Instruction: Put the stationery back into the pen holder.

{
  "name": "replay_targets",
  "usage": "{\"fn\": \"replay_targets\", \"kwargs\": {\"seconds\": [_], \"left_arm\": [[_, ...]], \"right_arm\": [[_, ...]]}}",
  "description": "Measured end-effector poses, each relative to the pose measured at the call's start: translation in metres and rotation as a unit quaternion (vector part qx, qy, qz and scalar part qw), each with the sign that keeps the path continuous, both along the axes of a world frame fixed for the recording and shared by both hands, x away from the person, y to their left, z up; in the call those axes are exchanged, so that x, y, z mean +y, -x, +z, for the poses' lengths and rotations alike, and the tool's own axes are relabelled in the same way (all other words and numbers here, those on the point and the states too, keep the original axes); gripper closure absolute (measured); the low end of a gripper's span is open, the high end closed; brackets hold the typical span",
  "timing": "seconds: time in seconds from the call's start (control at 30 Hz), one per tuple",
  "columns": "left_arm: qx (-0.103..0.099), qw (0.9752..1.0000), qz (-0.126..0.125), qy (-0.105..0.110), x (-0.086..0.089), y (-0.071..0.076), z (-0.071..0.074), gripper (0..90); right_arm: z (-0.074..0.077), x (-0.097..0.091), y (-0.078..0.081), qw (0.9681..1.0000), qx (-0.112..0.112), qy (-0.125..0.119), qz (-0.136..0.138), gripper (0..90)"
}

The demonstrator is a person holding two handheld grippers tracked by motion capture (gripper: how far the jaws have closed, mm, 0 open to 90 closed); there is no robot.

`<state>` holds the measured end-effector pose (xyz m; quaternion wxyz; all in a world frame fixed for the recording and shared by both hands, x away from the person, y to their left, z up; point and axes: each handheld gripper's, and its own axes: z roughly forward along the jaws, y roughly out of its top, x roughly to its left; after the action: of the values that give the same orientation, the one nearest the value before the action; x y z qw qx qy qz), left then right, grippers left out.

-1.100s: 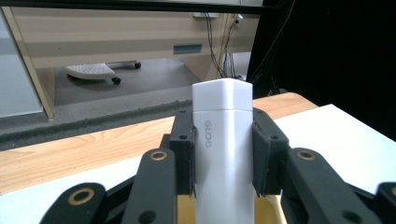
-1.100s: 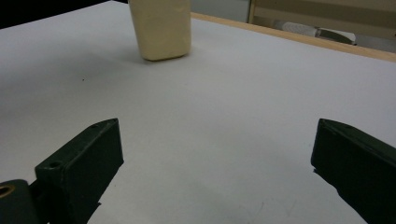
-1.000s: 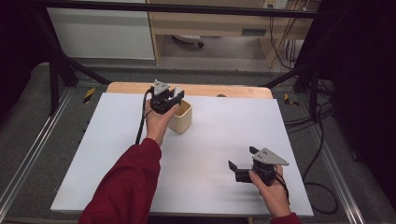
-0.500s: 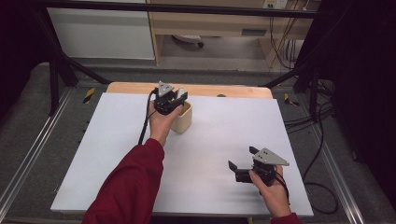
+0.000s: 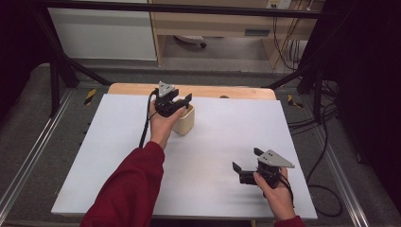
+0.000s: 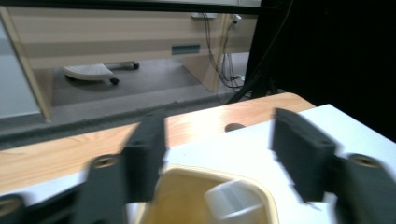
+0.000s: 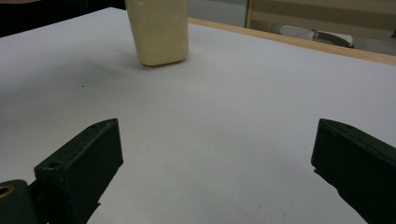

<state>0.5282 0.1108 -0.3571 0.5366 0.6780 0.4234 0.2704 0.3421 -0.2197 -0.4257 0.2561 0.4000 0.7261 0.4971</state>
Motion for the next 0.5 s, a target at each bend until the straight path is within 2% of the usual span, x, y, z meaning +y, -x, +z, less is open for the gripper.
{"fn": "replay_targets", "kwargs": {"seconds": [0.2, 0.5], "left_arm": [[0.005, 1.0000, 0.004, -0.005, 0.005, 0.008, 0.008, 12.7], [-0.003, 0.9998, -0.019, 0.004, 0.007, 0.025, 0.015, 6.2]], "right_arm": [[0.000, 0.002, 0.000, 1.0000, 0.001, 0.002, 0.001, 2.4], [0.000, 0.002, 0.000, 1.0000, 0.001, 0.003, 0.000, 2.3]]}}
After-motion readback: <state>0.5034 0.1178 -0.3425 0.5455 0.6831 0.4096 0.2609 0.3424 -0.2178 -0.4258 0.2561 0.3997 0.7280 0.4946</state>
